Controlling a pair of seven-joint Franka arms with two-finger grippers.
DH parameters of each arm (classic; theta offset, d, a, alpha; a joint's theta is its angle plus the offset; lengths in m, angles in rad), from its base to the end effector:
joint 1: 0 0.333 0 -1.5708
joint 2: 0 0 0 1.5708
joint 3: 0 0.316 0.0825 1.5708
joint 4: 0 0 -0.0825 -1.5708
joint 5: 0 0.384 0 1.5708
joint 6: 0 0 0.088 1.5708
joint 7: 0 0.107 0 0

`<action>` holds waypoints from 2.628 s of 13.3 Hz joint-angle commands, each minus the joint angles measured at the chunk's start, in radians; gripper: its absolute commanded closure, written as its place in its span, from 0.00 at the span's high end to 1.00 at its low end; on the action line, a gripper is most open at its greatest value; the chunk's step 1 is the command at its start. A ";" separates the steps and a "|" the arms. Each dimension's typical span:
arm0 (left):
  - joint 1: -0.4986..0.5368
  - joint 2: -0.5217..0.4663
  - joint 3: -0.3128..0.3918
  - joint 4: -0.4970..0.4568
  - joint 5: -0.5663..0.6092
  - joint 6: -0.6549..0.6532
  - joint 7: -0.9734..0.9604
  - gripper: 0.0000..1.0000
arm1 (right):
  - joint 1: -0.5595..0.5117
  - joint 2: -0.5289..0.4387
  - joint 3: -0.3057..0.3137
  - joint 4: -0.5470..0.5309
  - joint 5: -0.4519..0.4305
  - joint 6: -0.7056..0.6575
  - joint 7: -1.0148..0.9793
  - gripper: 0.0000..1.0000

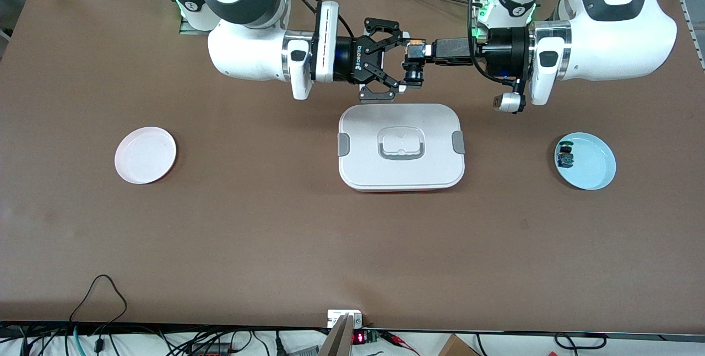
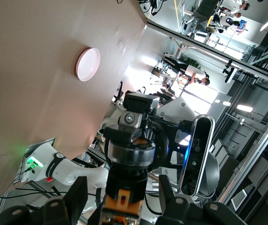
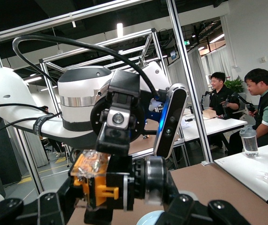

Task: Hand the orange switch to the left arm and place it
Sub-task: 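Close the left gripper on the switch and open the right gripper, then carry the switch toward the blue plate while the right gripper withdraws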

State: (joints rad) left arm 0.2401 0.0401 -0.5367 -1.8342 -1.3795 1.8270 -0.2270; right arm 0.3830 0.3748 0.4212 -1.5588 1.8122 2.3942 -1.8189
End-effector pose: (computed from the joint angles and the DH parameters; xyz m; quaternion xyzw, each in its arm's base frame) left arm 0.5399 -0.2432 0.5660 0.7705 0.1473 -0.1776 0.5942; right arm 0.5159 0.4818 0.5110 -0.5711 -0.4086 -0.4508 0.5510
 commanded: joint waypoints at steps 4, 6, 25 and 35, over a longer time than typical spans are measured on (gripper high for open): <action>0.008 -0.016 -0.009 -0.016 -0.036 0.015 0.005 0.00 | 0.011 0.013 -0.004 0.025 0.022 0.005 -0.034 0.03; 0.008 -0.016 -0.009 -0.016 -0.036 0.015 0.005 0.00 | 0.011 0.013 -0.004 0.025 0.022 0.005 -0.054 0.03; 0.252 -0.031 0.006 0.004 0.904 -0.341 0.067 0.00 | -0.177 -0.059 -0.131 -0.141 -0.074 -0.346 0.007 1.00; 0.465 0.312 0.007 -0.030 1.736 -0.006 0.270 0.00 | -0.213 -0.057 -0.436 -0.196 -0.603 -0.773 0.644 1.00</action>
State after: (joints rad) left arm 0.6805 0.2766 -0.5149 -1.8771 0.2746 1.7758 0.0250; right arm 0.1731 0.3451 0.0145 -1.7376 1.3051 1.6437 -1.3189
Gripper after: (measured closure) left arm 0.656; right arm 0.000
